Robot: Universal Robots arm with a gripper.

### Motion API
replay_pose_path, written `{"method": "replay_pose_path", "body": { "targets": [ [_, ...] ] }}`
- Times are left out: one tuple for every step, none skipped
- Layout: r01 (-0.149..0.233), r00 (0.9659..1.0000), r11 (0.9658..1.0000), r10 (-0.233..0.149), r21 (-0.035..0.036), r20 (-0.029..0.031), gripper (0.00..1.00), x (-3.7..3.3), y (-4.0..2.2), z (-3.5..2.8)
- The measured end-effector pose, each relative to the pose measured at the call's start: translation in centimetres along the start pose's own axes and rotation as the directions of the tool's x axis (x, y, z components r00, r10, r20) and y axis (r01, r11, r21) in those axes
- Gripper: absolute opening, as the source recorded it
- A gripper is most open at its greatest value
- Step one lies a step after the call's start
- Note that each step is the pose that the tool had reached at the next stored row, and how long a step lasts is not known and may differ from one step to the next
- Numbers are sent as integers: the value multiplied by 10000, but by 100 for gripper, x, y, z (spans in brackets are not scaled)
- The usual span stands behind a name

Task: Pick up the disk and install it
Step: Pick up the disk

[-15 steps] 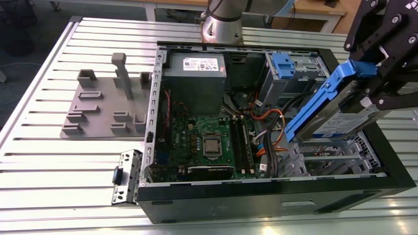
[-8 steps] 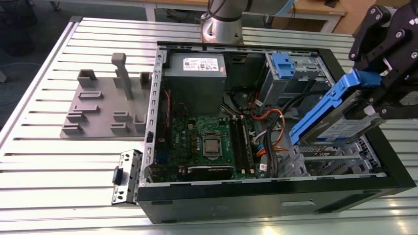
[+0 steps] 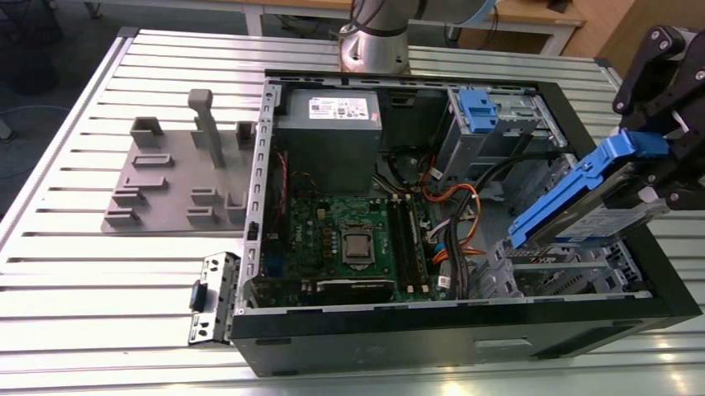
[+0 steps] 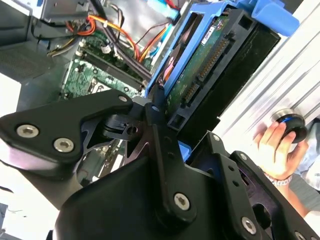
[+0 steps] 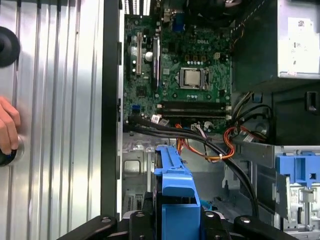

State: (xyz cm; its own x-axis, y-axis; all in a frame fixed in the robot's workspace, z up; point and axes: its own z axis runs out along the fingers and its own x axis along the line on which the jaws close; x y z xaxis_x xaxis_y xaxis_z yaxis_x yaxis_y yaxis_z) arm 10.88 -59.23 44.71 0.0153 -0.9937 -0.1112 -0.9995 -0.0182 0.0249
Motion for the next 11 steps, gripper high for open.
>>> {"method": "replay_pose_path", "body": {
  "targets": [
    [-1, 10000, 10000, 1, -2, -1, 36, 1, -31, 4],
    [-1, 10000, 10000, 1, -4, -1, 36, 2, -59, 7],
    [-1, 10000, 10000, 1, -6, 1, 36, 2, -74, 10],
    [0, 10000, 10000, 0, -6, 0, 36, 1, -78, 9],
    [-1, 10000, 10000, 1, -6, 0, 36, 2, -78, 9],
    [-1, 10000, 10000, 1, -6, 0, 36, 2, -79, 9],
    [-1, 10000, 10000, 1, -6, 0, 36, 2, -80, 9],
    [-1, 10000, 10000, 1, -6, 0, 36, 2, -81, 9],
    [-2, 10000, 10000, 2, -5, 0, 36, 2, -81, 9],
    [-1, 10000, 10000, 1, -5, 0, 36, 2, -81, 9],
    [-1, 10000, 10000, 1, -6, 0, 36, 2, -81, 9]
  ]
}}
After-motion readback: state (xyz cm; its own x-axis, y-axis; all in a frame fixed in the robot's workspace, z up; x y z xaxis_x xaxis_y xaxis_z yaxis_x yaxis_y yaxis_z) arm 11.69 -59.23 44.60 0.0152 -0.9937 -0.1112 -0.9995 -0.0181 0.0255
